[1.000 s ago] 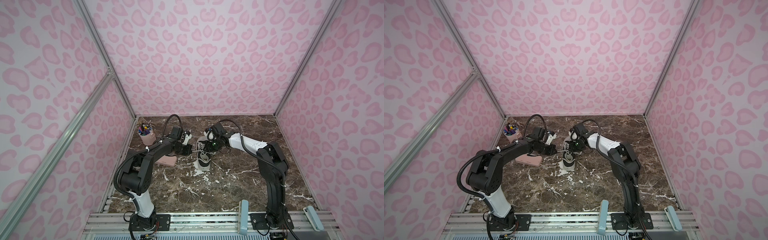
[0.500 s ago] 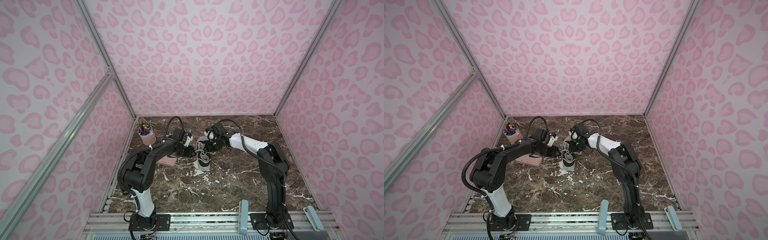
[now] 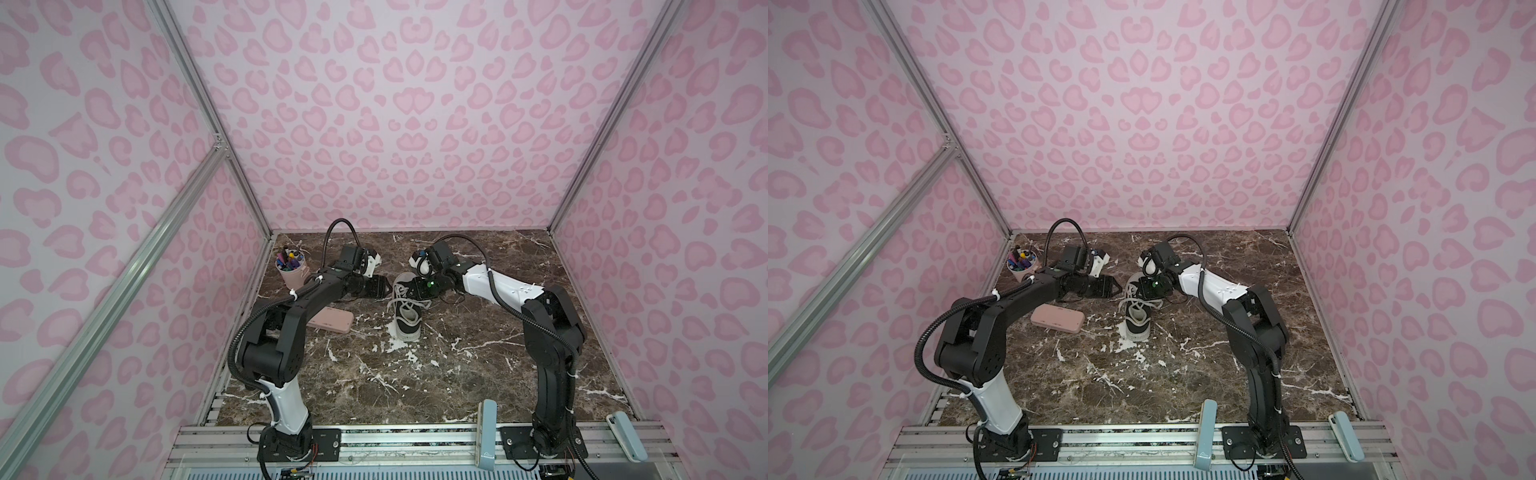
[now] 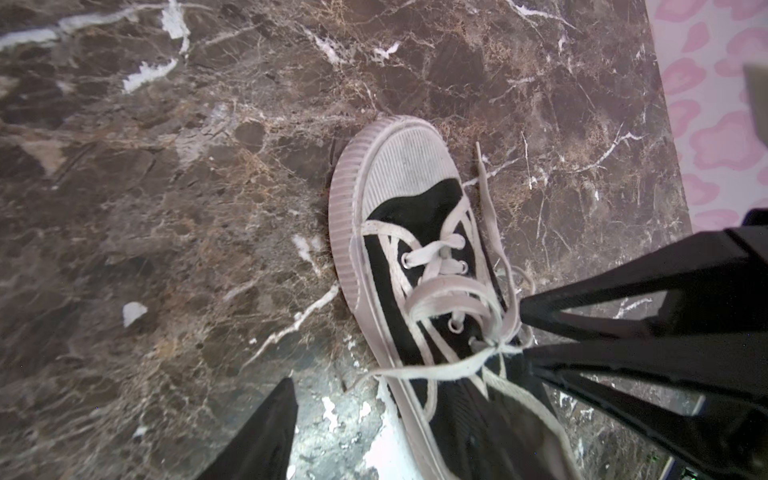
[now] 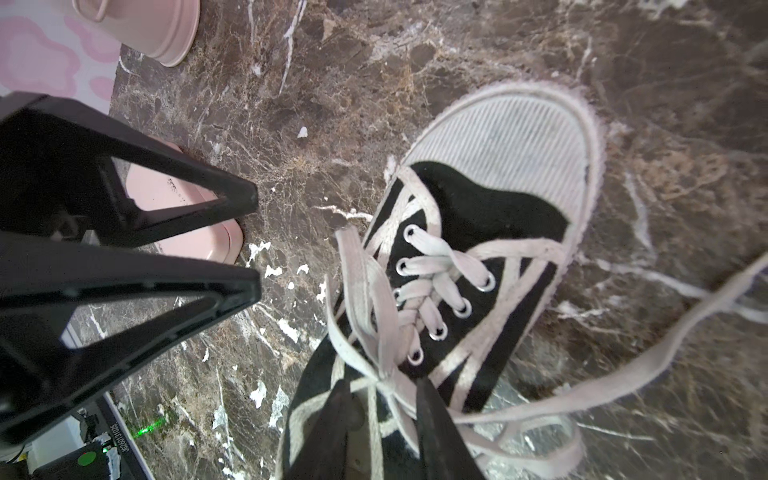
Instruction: Tie the shoes
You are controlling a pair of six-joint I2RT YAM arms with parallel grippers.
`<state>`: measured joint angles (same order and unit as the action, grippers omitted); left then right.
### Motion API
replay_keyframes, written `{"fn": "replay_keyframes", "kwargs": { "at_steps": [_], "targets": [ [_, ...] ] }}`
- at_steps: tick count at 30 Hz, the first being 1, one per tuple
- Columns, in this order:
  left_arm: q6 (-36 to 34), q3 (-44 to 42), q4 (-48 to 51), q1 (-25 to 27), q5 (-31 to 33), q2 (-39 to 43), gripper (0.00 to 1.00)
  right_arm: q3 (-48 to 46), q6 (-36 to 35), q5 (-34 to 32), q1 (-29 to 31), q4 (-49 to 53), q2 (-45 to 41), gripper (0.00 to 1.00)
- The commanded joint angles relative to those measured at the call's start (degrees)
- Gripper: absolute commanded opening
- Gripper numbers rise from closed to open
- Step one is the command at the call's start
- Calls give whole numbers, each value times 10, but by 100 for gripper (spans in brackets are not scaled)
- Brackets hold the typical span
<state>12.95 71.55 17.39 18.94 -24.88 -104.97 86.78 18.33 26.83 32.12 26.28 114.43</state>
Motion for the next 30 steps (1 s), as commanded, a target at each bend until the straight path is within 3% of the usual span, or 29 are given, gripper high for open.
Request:
{"fn": "replay_keyframes", "kwargs": {
  "at_steps": [1, 12, 18, 30],
  "targets": [
    [1, 15, -8, 6, -21, -14, 61, 0, 0, 2, -1, -5, 4, 29],
    [14, 34, -42, 22, -28, -60, 44, -2, 5, 15, -3, -12, 15, 28],
    [21, 40, -60, 22, -20, -70, 28, -6, 3, 17, -3, -12, 18, 27],
    [30, 41, -96, 26, -50, -87, 27, -8, 1, 19, -5, -11, 23, 26]
  ]
}}
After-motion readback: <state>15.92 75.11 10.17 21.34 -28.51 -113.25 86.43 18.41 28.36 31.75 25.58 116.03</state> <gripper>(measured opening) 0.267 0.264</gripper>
